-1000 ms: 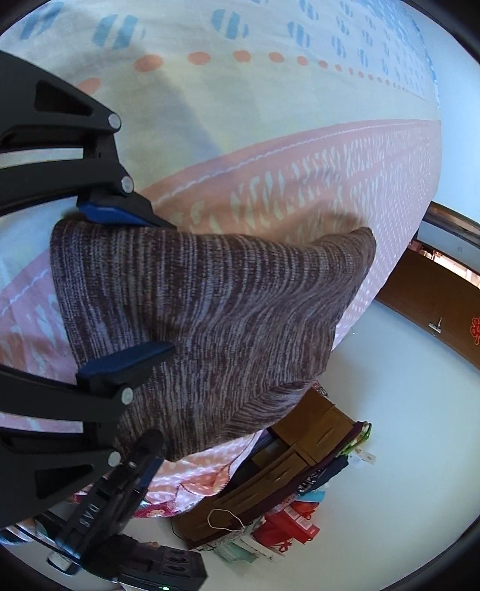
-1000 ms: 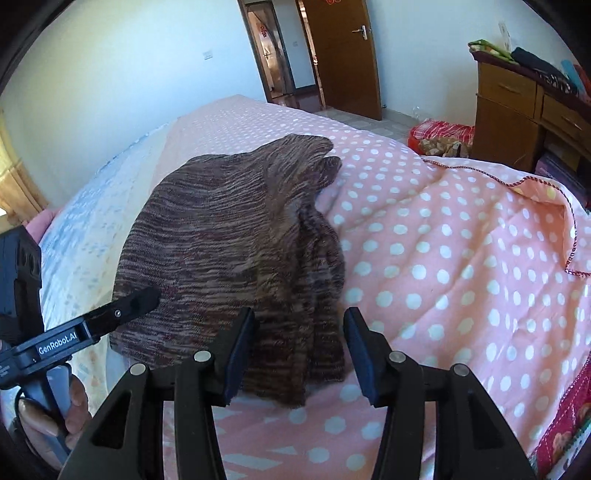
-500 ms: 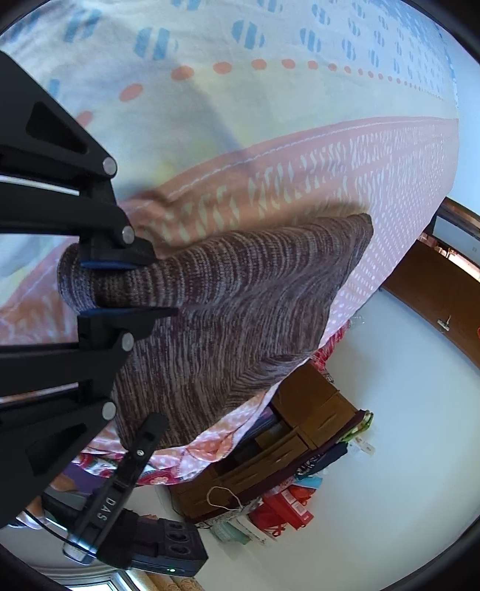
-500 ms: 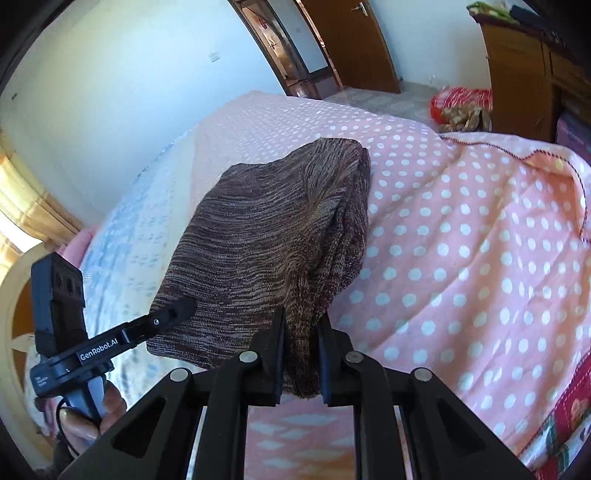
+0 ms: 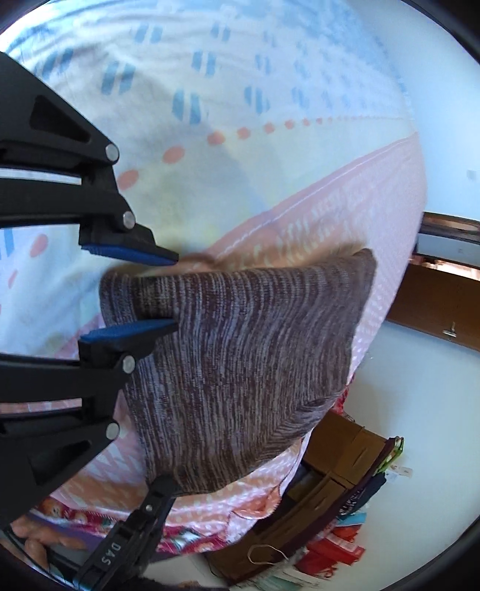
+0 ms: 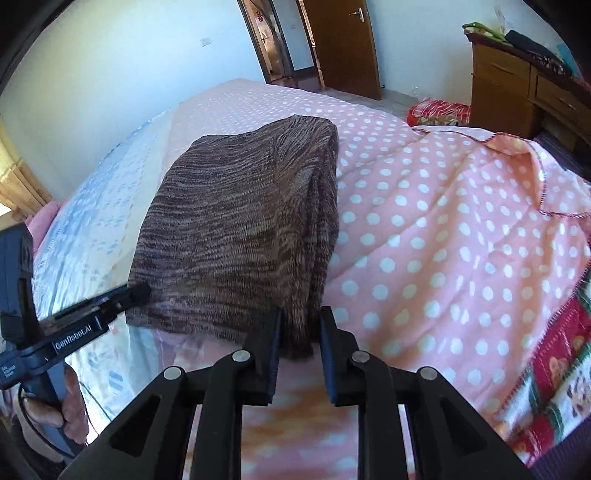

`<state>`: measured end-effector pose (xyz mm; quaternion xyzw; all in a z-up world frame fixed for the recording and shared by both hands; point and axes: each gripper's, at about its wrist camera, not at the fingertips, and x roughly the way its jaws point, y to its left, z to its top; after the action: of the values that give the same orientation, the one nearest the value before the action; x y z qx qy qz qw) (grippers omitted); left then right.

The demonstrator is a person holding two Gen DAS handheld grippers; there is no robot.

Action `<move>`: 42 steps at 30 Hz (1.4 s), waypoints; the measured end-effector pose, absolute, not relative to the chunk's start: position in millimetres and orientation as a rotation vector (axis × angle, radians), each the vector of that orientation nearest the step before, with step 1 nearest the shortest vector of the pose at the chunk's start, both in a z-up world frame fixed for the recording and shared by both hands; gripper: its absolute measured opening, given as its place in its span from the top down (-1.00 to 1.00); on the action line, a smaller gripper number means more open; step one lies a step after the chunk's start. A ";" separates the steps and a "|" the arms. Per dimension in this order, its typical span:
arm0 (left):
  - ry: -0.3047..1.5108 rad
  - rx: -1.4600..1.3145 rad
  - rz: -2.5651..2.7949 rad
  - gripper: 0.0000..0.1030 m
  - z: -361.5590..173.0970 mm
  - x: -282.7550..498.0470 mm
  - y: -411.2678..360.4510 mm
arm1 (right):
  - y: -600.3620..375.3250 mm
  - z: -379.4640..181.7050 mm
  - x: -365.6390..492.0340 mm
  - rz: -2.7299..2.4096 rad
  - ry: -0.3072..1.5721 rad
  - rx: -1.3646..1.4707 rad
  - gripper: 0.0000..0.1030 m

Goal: Fold small clothes

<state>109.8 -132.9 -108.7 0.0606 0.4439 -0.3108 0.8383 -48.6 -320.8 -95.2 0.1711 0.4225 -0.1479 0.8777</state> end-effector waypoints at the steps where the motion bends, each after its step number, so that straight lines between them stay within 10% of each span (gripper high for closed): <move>1: 0.909 0.155 -0.644 0.37 -104.7 105.0 -132.2 | -318.0 -92.2 -54.0 -0.318 0.879 0.342 0.60; 7: 0.814 0.185 -0.614 -0.09 -90.9 83.4 -124.1 | -296.4 -69.7 -81.0 -0.365 0.844 0.228 0.57; 11: 0.773 0.196 -0.592 -0.32 -81.9 68.7 -120.7 | -281.8 -58.2 -93.6 -0.385 0.824 0.184 -0.24; 26: 0.589 0.219 -0.594 -1.00 -25.3 -16.1 -100.1 | -234.8 4.1 -155.7 -0.399 0.703 0.070 -0.25; 42: 0.349 0.109 -0.484 -1.00 41.5 -55.1 -69.8 | -186.5 76.3 -188.9 -0.390 0.398 -0.028 -0.43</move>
<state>-55.1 -69.8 41.5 0.0537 0.1716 -0.2385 0.9544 -188.9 -186.5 76.3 -0.0140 0.1965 -0.1926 0.9613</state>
